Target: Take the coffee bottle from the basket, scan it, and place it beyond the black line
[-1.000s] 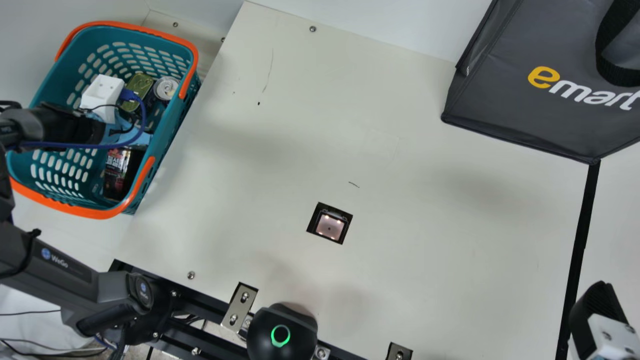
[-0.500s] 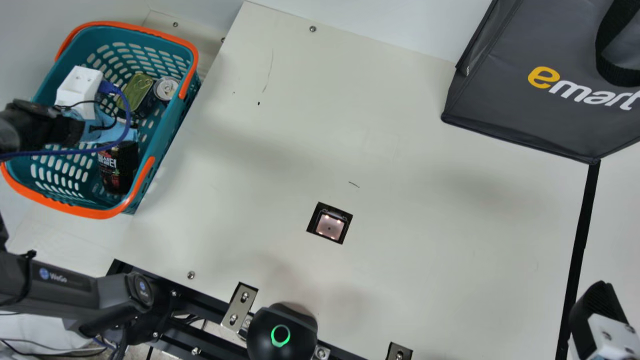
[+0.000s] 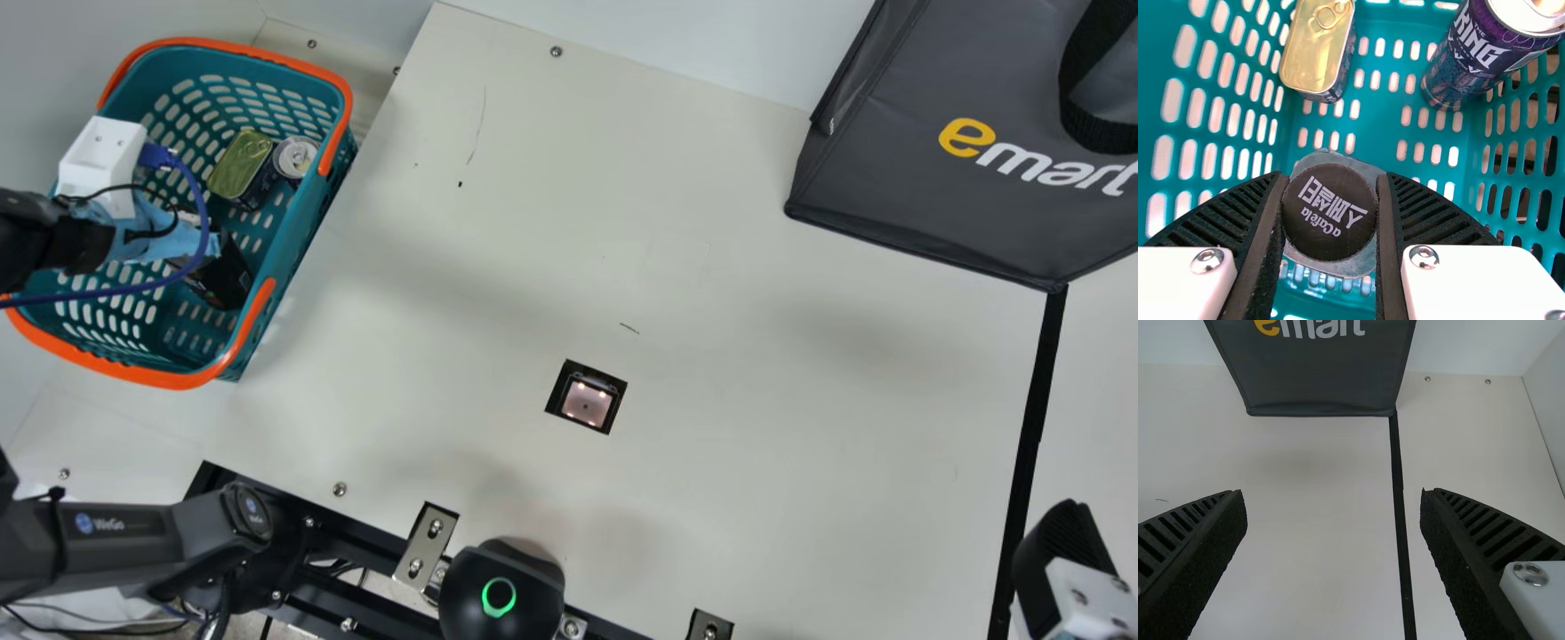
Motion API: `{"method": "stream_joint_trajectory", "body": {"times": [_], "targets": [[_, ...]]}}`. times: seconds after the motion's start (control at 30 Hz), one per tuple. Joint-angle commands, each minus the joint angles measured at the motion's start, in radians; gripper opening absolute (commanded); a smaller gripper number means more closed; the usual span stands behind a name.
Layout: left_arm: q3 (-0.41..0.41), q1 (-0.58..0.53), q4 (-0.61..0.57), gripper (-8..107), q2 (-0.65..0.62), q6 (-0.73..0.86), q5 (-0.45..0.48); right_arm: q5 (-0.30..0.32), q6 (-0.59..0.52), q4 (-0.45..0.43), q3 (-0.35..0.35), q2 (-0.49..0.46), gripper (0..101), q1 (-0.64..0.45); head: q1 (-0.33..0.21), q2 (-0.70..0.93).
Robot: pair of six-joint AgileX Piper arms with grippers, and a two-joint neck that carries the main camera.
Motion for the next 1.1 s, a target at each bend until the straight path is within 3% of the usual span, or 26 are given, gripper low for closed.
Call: {"method": "stream_joint_trajectory", "body": {"times": [0.0,0.57,1.07], "targets": [[-0.001,0.005,0.007,10,-0.014,-0.009,0.011,0.000,0.000,0.000,0.000,0.000,91,0.000,-0.026,0.002],[-0.062,0.024,0.060,10,-0.133,-0.123,0.124,-0.002,0.000,0.000,0.000,0.000,91,0.000,-0.026,0.002],[-0.206,-0.017,0.103,10,-0.201,-0.284,0.223,-0.002,0.000,0.000,0.000,0.000,91,0.000,-0.026,0.002]]}}
